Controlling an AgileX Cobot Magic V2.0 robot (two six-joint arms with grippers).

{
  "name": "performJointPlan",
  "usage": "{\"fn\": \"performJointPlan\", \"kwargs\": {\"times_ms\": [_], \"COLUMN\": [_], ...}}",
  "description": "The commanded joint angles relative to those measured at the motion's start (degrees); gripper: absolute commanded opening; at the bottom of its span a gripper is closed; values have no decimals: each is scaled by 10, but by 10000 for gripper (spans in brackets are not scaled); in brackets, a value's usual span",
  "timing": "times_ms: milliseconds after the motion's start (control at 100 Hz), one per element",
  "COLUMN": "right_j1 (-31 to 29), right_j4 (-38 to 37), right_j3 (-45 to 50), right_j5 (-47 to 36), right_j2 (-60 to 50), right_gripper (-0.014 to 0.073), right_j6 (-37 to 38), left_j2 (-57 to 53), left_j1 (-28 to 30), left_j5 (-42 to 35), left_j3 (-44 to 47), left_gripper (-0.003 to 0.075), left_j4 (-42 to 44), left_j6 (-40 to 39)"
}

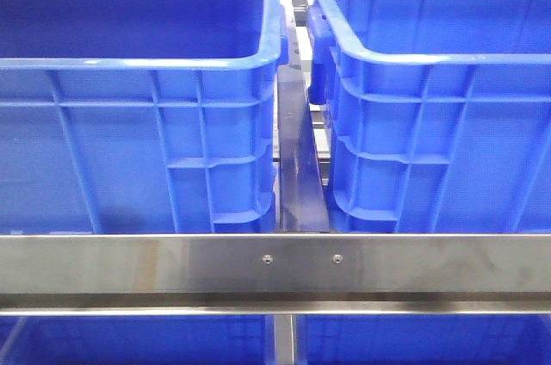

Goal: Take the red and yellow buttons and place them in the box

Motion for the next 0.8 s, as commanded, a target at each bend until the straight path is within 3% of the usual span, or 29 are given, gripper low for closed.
{"fn": "performJointPlan", "kwargs": {"times_ms": [0,430,790], "right_j1": [-4,-4,-4], "right_j4": [-4,-4,-4], "right_j3": [-11,-11,-11], "right_j5": [-48,-48,-48], "right_j2": [-15,-15,-15], "right_gripper": [-68,-68,-68], "right_j6": [0,0,0], "left_j2": [-19,-19,56], "left_j1": [0,0,0], "left_j5": [-48,-42,137], "left_j3": [28,13,-189], "left_gripper": [-19,-19,-19], "left_j4": [-1,-22,-49], "left_j6": [-7,-7,-7]}}
